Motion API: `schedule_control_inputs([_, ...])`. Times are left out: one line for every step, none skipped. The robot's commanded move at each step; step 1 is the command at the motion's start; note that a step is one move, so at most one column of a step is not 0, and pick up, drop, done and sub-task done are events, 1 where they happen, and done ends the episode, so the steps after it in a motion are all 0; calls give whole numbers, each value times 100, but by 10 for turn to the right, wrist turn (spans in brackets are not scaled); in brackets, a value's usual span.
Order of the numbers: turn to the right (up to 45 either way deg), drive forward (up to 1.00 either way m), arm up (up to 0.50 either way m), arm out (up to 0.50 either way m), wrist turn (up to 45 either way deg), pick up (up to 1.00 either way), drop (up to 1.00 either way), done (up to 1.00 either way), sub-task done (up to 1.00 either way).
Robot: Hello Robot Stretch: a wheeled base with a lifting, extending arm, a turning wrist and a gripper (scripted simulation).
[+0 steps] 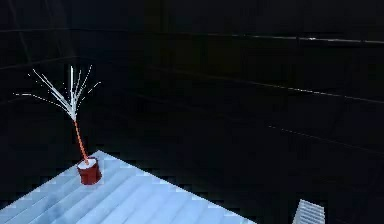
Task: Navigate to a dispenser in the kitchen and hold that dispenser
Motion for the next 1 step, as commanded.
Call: schedule_control_inputs([-450,0,0,0,0,0,0,0,0])
